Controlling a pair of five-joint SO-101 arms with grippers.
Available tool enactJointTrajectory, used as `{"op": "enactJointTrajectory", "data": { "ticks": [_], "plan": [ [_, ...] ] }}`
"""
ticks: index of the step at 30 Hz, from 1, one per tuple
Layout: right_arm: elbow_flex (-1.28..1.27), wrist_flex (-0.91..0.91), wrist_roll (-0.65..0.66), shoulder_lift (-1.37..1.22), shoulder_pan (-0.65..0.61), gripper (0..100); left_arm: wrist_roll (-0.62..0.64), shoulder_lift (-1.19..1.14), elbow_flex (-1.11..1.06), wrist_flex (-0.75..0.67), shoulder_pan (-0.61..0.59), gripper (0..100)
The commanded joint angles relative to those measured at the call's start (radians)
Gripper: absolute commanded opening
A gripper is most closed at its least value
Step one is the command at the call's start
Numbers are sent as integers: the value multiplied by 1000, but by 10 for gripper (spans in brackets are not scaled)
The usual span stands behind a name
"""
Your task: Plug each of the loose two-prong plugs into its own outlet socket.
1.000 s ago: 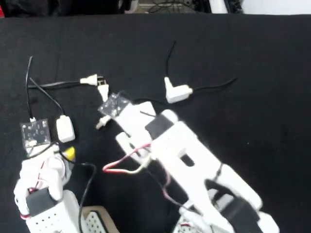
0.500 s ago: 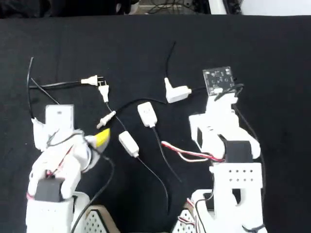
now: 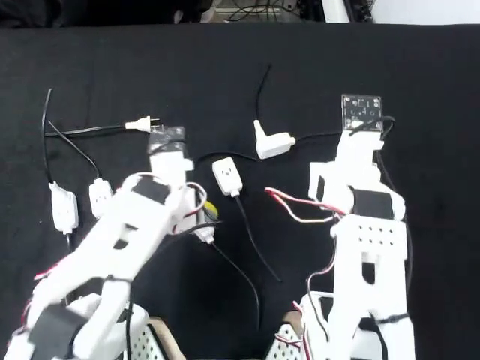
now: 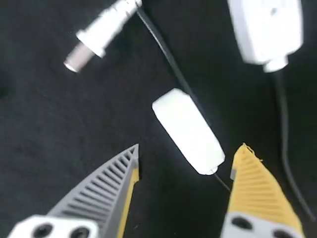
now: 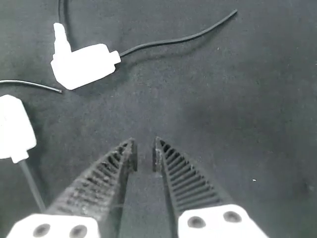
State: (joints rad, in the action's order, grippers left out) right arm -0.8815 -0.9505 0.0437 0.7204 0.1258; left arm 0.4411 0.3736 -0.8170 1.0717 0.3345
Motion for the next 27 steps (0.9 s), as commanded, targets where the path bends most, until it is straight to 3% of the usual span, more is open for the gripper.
{"op": "enactJointTrajectory", "data": {
  "ticks": [1, 11, 15, 22, 27],
  "plan": [
    [13, 32, -6, -16, 14, 60, 12, -81, 65, -12, 21, 291],
    [13, 37, -6, -21, 14, 60, -155, -143, 74, -8, 10, 39],
    [13, 37, -6, -21, 14, 60, -311, -117, 104, 94, 12, 30],
    [12, 37, -5, -21, 12, 60, -827, 9, 137, 414, 10, 29],
    [8, 37, -5, -22, 9, 60, -1112, 209, 88, 485, -71, 29]
  ]
}}
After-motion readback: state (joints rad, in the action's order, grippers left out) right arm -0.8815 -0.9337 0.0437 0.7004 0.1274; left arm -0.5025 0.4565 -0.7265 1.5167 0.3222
